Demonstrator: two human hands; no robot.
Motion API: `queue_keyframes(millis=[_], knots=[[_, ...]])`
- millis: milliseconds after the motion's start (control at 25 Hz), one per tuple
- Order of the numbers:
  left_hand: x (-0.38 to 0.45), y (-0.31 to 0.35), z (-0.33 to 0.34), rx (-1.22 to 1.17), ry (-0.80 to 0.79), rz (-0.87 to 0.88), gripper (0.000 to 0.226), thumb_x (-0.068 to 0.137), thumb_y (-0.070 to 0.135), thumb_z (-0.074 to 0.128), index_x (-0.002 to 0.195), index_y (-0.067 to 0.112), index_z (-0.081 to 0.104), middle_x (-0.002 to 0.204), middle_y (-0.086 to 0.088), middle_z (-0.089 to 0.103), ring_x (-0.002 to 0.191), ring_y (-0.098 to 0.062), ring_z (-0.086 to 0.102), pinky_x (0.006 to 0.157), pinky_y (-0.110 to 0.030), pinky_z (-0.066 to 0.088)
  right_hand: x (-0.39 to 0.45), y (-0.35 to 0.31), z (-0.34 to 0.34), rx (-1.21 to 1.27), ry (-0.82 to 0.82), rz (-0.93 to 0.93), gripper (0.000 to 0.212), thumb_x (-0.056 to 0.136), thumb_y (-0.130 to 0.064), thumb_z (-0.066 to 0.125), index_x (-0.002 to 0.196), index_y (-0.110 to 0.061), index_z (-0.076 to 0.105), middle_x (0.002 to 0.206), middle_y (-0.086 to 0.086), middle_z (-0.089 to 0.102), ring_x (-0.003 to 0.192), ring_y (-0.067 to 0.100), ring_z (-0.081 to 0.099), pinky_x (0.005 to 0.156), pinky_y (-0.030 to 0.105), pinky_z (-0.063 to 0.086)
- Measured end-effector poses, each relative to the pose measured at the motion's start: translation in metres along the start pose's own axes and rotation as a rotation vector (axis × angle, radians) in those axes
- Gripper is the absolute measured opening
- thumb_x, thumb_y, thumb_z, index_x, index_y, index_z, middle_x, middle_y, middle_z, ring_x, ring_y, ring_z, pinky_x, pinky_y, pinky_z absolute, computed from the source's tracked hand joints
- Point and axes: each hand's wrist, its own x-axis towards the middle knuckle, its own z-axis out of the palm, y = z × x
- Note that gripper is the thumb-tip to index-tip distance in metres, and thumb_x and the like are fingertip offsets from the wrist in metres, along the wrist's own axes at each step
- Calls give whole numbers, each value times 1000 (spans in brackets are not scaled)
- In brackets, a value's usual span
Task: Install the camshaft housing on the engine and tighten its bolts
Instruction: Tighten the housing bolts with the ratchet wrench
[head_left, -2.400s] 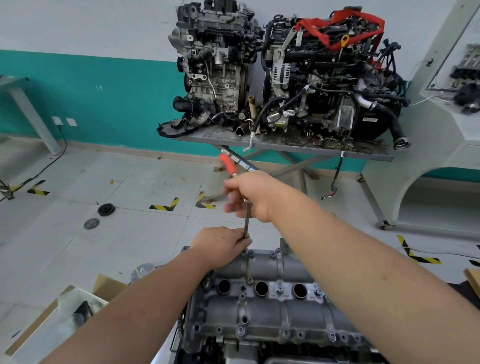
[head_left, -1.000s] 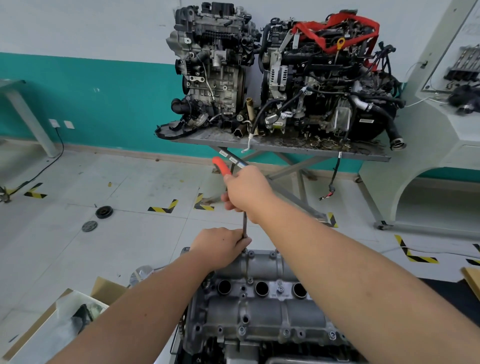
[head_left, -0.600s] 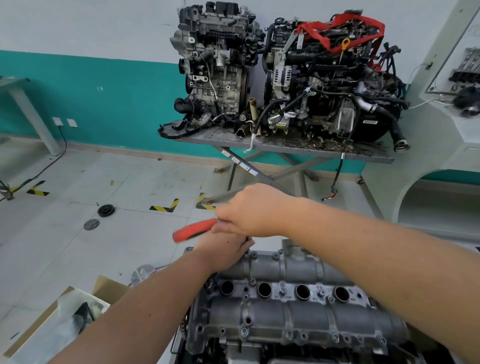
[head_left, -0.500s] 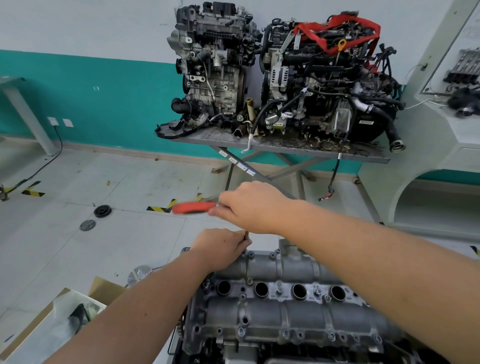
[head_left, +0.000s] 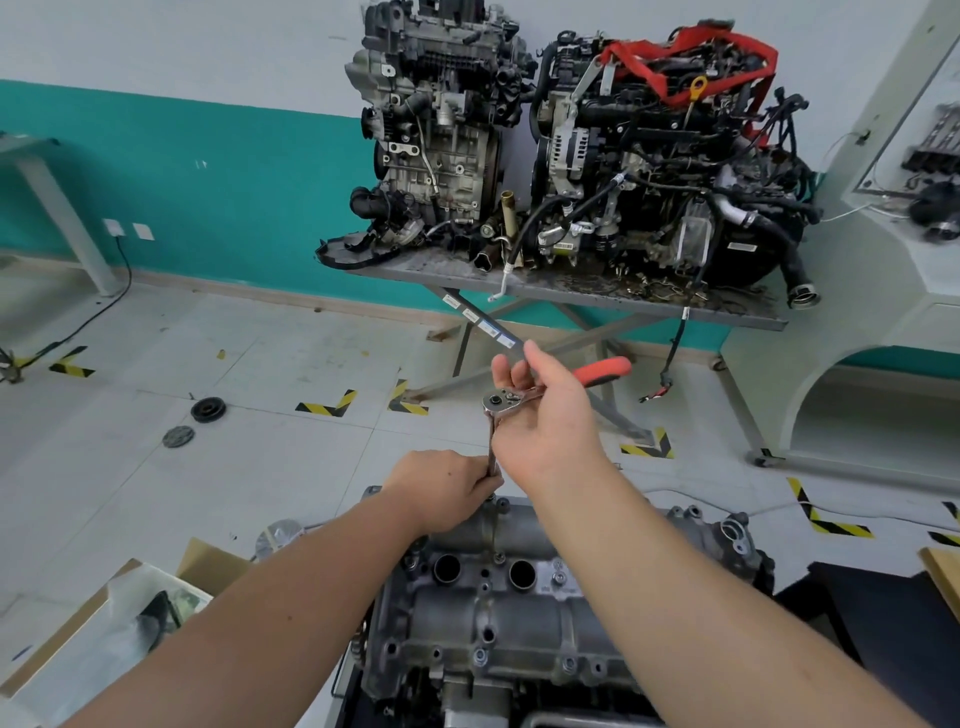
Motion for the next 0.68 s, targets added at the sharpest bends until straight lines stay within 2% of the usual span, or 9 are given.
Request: queue_keyframes(millis=[80,200,240,320,400,440,520,560,680], knots=[[1,0,1,7,-21,0,39,102,55,25,71,32,32,87,-1,68,72,-24,54,64,-34,39,-5,3,-14,-49,-176,-49,19,80,-11,72,74,-17,55,73,1,67,85,22,69,89,35,50],[1,1,0,25,-65,-6,41,102,56,23,78,30,45,87,0,67,84,-25,63,70,-36,44,-12,3,-39,-319,-365,-162,15,80,-16,68,68,-24,64,100,2,73,108,27,61,102,41,43],[2,1,-1,32,-74,-3,42,102,55,23,84,29,50,83,2,64,85,-25,63,71,-36,45,-15,3,-50,-473,-405,-248,12,83,-20,68,75,-28,70,107,-1,73,110,25,62,105,41,46],[1,3,-5,52,-102,2,45,100,51,16,89,27,52,77,5,56,83,-26,62,71,-37,45,-16,1,-69,-938,-502,-573,14,93,-25,66,98,-35,75,124,-9,68,118,19,61,104,32,49],[0,4,-6,93,-119,41,49,93,46,7,89,22,50,87,0,61,87,-28,63,70,-37,45,-11,-4,-72,-1271,-685,-832,21,95,-19,65,113,-26,72,138,-5,59,130,16,53,109,36,44],[1,4,-6,122,-128,45,49,94,43,9,92,20,52,95,-3,64,90,-29,63,69,-36,42,-8,-9,-67,-1471,-746,-932,22,93,-16,67,114,-22,72,141,-4,57,133,16,51,111,42,41],[-1,5,-8,147,-150,12,35,101,35,21,86,18,48,102,-6,65,86,-28,59,68,-36,40,-3,-21,-53,-1945,-834,-1378,15,89,-14,73,104,-18,73,139,0,60,133,25,52,109,50,41],[-1,5,-10,154,-155,-7,31,103,32,26,80,18,42,102,-5,65,83,-26,56,69,-35,42,-2,-32,-45,-2135,-895,-1526,11,89,-14,72,99,-18,73,135,2,63,130,27,55,108,53,40],[-1,11,-13,178,-167,-65,22,98,21,38,76,19,35,98,-5,64,77,-22,50,69,-35,43,-12,-44,-14,-2524,-1036,-1544,16,91,-10,54,95,-19,67,112,4,63,115,30,57,114,59,29]])
